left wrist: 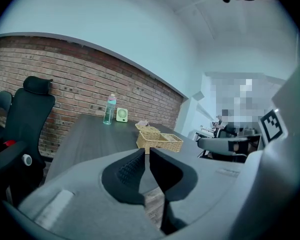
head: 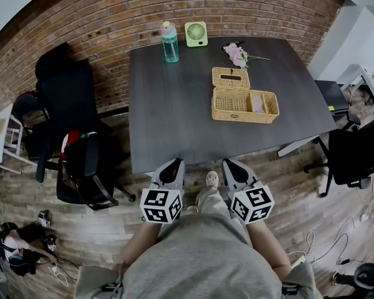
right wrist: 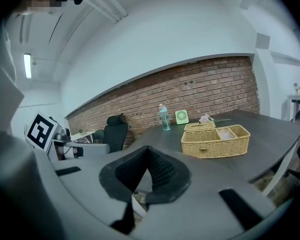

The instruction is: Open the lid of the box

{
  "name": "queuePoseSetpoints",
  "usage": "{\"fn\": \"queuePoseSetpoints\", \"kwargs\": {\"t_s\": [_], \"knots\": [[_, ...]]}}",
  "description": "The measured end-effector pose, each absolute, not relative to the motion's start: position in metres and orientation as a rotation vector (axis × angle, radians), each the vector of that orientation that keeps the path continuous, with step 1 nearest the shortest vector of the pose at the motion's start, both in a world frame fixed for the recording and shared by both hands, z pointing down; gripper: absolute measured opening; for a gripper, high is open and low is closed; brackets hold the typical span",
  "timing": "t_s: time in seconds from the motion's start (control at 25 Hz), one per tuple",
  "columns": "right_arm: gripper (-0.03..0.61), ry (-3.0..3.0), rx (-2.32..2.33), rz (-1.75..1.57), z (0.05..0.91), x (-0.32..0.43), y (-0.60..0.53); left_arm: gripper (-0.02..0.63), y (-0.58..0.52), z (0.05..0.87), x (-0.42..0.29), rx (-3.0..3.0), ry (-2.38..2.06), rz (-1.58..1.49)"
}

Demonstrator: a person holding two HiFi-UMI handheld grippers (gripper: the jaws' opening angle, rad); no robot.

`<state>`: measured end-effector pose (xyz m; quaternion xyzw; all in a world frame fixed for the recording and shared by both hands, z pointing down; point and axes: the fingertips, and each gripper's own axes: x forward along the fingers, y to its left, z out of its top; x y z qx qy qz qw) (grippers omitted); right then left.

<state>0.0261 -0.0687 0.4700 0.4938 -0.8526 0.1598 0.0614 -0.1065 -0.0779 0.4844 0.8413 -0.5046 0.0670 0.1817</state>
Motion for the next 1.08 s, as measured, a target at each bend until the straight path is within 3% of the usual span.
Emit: {"fn": "queuePoseSetpoints", "kwargs": {"t_s": [1.08], "knots": [[0.000, -2.600, 1.504, 0.459, 0.4656, 0.0296, -0.0715, 0.023, -0.0815, 0.4802, -0.1087, 2.361, -1.452, 0.177]]}}
